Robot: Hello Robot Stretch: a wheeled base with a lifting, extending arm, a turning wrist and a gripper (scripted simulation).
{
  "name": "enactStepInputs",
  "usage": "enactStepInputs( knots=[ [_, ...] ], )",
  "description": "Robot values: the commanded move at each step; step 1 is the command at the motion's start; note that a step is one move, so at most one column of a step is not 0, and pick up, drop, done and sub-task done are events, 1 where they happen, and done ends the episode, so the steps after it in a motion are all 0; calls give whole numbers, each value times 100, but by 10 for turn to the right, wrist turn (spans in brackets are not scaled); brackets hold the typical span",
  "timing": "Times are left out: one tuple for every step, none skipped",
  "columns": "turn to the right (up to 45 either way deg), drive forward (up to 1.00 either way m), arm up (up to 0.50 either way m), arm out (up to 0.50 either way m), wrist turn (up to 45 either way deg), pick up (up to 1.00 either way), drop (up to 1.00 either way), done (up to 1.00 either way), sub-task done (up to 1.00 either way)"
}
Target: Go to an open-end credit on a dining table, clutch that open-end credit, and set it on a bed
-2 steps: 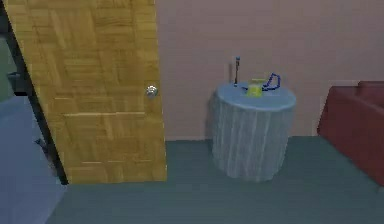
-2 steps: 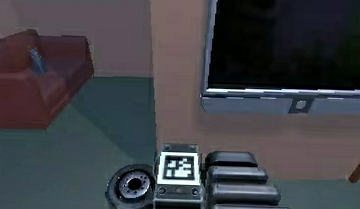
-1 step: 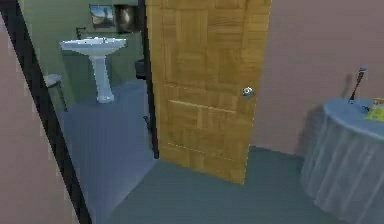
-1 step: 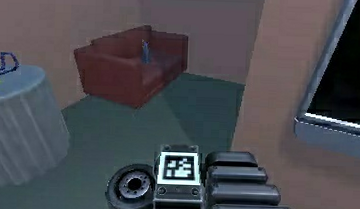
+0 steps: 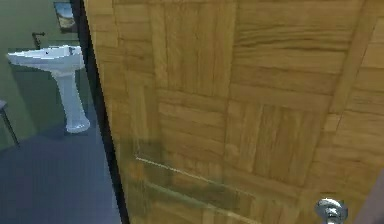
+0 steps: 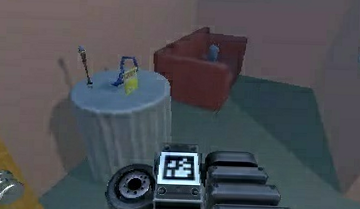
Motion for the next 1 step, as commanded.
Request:
enactStepInputs(
  knots=[
    [-150, 0, 0, 0, 0, 0, 0, 0, 0]
  ],
)
